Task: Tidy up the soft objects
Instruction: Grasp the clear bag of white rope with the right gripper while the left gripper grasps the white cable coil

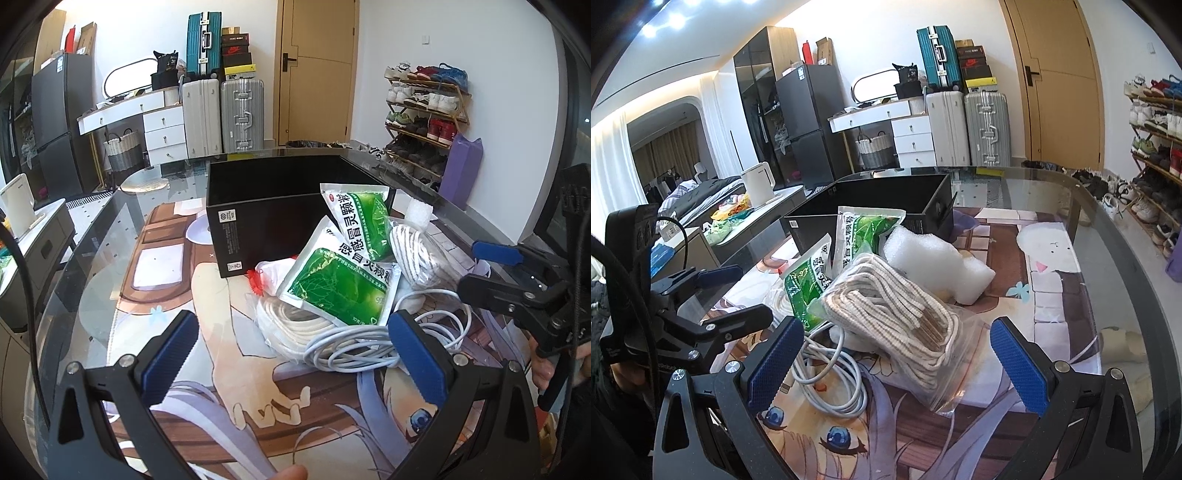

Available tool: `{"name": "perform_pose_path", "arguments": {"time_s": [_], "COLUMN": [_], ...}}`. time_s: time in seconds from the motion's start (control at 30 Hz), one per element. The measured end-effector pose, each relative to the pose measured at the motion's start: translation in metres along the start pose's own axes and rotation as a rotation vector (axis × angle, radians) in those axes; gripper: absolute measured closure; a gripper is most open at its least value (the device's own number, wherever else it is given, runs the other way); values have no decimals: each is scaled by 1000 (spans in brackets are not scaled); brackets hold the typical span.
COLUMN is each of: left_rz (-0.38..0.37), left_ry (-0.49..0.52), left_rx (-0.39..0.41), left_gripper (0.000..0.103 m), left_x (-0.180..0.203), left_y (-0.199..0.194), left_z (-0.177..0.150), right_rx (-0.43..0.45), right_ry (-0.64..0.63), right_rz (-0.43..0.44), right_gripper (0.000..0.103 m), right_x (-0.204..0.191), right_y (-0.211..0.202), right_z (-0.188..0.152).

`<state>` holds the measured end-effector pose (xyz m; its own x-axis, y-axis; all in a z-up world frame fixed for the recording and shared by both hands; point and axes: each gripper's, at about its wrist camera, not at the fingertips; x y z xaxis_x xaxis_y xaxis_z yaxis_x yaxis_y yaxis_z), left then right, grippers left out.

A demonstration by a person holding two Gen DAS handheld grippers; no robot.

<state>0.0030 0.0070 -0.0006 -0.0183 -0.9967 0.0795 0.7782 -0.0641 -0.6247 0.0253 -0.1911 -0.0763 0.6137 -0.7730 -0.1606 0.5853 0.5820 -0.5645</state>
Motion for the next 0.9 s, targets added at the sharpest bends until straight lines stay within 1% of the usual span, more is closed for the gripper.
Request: {"name": "perform_pose_path", "arguments": {"time_s": [0.1,0.27,0.43,0.63,0.7,0.77,0.8,0.9], "left_rz": [-34,-54,-74,-87,-94,-98,-102,-102], "left_ry": [-2,12,9,7,7,7,7,12], "left_rx": [-25,-43,-61,-85,-92,-100,-101,-104], "left_gripper": [0,0,0,0,0,0,0,0], "left_x": [1,7,9,11,12,13,13,14], "left_y": [3,5,7,11,12,13,13,12], "left_z": [-1,-3,-4,-8,-8,-9,-9,-9], "right_rx": [-25,-69,-133,-179,-190,-198,-201,-183], "right_ry": [-1,-36,-56,-86,-97,-109,-111,-111], "right_rz": [9,12,55,121,129,128,125,131], "right_gripper": [0,0,0,1,4,16,17,26], "right_x": [4,8,14,9,7,4,3,1], "right_y": [8,22,40,52,56,57,57,50], "right_z": [2,11,22,25,24,23,22,19]}}
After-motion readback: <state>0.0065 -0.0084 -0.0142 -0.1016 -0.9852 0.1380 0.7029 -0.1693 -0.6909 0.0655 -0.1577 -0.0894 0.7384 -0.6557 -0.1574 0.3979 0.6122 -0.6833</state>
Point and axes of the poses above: each gripper's, at about its wrist camera, not at the fingertips, and y roughly the way its jaws point, x to its right, z to its top, and after that the axes turned 1 degree about -y, right-handed
